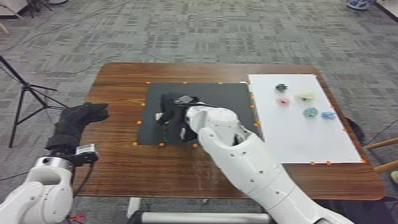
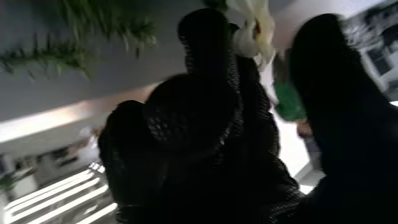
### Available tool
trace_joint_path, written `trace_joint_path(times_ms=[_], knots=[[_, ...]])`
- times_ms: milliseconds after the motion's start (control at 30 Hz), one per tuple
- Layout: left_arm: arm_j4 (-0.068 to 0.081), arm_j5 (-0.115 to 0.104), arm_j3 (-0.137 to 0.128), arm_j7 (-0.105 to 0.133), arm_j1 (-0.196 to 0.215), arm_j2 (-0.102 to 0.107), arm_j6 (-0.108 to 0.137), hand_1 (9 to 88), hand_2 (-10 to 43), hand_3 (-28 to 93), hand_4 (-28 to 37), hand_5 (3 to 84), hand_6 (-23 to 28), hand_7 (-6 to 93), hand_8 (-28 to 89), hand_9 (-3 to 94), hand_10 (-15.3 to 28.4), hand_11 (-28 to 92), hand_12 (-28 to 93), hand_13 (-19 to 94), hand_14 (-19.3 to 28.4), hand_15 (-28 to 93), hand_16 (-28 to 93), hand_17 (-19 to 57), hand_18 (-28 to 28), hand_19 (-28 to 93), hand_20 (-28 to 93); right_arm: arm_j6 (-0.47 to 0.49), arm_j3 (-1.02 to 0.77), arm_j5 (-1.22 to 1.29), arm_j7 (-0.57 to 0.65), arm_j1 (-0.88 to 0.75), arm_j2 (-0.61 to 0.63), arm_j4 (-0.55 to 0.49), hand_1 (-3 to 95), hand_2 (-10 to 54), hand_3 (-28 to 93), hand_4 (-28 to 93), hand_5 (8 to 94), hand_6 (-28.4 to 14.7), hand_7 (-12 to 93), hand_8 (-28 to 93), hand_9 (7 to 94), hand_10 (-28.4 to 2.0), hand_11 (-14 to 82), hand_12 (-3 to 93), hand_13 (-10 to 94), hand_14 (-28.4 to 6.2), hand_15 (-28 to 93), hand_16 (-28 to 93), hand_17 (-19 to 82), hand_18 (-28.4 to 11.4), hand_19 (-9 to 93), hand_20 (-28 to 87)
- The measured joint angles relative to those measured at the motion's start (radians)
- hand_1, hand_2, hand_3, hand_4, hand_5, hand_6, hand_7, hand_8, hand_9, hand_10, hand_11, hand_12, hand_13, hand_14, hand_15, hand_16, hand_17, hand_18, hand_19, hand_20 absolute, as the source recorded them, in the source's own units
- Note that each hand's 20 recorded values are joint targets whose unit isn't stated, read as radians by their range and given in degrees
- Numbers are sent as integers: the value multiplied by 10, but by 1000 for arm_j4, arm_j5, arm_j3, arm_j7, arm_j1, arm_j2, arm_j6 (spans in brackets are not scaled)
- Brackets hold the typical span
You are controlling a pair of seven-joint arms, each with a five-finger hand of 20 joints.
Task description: Arrange flowers
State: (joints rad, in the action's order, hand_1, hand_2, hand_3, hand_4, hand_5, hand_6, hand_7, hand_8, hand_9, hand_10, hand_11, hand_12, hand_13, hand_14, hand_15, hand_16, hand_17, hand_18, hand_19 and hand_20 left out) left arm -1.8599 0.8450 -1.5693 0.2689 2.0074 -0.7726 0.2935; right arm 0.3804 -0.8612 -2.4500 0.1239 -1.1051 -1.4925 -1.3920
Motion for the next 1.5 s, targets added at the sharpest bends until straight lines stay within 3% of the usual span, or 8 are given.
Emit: trace_joint_path(times_ms=[167,500,633,800,933,1167,1333,1500], knots=[[-6,0,-14,0,12,-1,-1,239,2,676,-221,615,32,121,-37,567,195,197,170,427,219,325,14,10,166,262,240,72,10,48,5,8,18,-25,356,-95,451,-46,701,1,213,-99,805,-133,181,193,918,-38,497,361,629,-134,932,546],[-8,0,-21,-4,21,0,-3,239,2,664,-216,613,19,140,-42,568,174,213,170,432,206,326,10,12,164,262,239,34,39,114,11,38,69,-72,296,-95,544,-74,686,-4,182,-82,787,-135,167,195,907,-46,498,359,618,-141,932,549],[-12,1,-24,-5,27,0,-3,237,-5,672,-221,607,1,187,-60,569,157,231,165,440,192,314,11,15,164,260,239,7,33,153,14,50,89,-93,278,-95,597,-104,640,-15,165,-71,731,-151,146,197,835,-81,444,338,519,-175,894,454],[-25,18,-41,-7,45,-4,-7,238,-24,692,-228,605,-5,213,-72,569,149,239,163,445,184,299,14,21,160,250,237,-135,22,304,41,52,211,-250,251,-95,663,-141,480,-32,109,-49,544,-178,90,205,597,-170,352,290,299,-231,666,452],[-50,22,-87,-5,87,-13,-4,242,-32,697,-233,603,-7,221,-80,568,146,238,160,451,180,291,19,26,159,239,237,-202,-133,346,24,-20,350,-445,240,-95,658,-166,425,-36,92,-46,472,-183,65,218,541,-182,330,291,263,-240,630,463],[-67,23,-122,-4,147,-21,6,245,-37,698,-233,601,-9,229,-84,566,144,240,161,449,179,285,24,28,159,233,241,-246,-478,319,5,-231,638,-551,255,-95,649,-188,463,-36,103,-45,524,-181,83,221,600,-165,369,300,285,-239,684,509],[-81,41,-137,-4,171,-33,9,246,-37,699,-234,601,-9,231,-86,567,143,241,161,450,179,282,25,29,158,232,242,-278,-622,289,23,-403,805,-486,280,-95,663,-192,510,-32,128,-55,585,-170,119,214,636,-156,435,308,302,-235,718,534],[-102,63,-149,-4,196,-57,11,248,-36,697,-235,601,-9,233,-86,567,143,241,161,451,178,282,25,29,158,230,243,-289,-653,278,34,-491,846,-397,290,-95,664,-192,529,-23,145,-61,614,-166,137,214,657,-151,458,307,311,-232,726,541]])
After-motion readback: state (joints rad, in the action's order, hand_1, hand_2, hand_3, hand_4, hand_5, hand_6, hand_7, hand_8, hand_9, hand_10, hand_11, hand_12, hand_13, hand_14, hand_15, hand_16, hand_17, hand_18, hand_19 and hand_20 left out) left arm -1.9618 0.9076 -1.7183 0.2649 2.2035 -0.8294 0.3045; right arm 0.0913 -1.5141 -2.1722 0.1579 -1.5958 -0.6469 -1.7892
